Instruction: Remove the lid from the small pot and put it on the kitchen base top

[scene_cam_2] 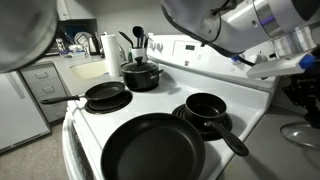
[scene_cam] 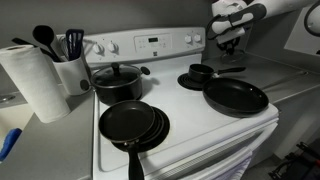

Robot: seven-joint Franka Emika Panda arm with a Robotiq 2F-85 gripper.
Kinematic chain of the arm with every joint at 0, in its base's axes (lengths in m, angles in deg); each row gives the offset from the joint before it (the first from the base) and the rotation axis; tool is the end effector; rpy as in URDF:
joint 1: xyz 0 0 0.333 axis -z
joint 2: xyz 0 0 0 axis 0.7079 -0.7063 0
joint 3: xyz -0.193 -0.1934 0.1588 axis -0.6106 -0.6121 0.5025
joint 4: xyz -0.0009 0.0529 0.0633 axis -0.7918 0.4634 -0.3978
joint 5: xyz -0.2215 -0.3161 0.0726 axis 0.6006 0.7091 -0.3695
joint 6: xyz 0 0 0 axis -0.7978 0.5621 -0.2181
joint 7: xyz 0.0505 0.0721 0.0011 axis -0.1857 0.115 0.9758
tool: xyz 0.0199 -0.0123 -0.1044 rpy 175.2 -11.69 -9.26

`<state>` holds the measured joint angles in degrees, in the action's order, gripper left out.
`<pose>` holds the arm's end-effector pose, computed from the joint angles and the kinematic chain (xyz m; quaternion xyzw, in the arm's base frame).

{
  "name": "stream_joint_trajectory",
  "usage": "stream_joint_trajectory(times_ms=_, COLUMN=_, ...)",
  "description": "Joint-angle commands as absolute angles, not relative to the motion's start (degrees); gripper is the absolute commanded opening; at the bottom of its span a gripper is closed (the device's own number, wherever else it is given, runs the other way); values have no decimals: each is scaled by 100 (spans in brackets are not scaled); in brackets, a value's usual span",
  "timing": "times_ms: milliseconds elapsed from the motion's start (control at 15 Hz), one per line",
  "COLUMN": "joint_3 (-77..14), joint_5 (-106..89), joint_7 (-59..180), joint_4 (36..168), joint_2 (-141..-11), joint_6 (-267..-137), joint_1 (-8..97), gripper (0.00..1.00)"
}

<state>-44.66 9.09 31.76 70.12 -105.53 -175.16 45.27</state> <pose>0.7459 -0.1800 0.3883 0.9057 -0.3197 0.0700 0.2694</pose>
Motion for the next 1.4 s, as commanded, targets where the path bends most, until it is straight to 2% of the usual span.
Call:
stream_joint_trajectory(times_ms=0, joint_3=-4593, joint_5=961, joint_7=2601, joint_4=7068, joint_2=-10714, joint_6=-17216, joint_1=4499, gripper=14)
stream_joint_trajectory(times_ms=667, joint_3=-4660, joint_5=941, joint_7=1016, joint_4=7427, joint_2=-10923, joint_6=-16904, joint_1=4546, gripper=14)
stream_joint_trajectory(times_ms=1133, joint_3=-4624, joint_5=1013, joint_7=513, joint_4=7687, joint_2=-10808, joint_6=-17168, joint_1=4539, gripper=14)
stream_joint_trajectory(times_ms=1200, joint_3=-4669, joint_5=1111, joint_7=427, joint_4=7700, joint_2=-10776, joint_6=-17230, joint_1=4485, gripper=46)
stream_joint_trajectory(times_ms=1267, joint_3=-4705, joint_5=1218, joint_7=338, joint_4=7713, joint_2=-10750, joint_6=-17294, joint_1=4438, gripper=66)
stream_joint_trajectory(times_ms=1333, joint_3=-4749, joint_5=1385, joint_7=244, joint_4=7729, joint_2=-10700, joint_6=-17403, joint_1=4367, gripper=71)
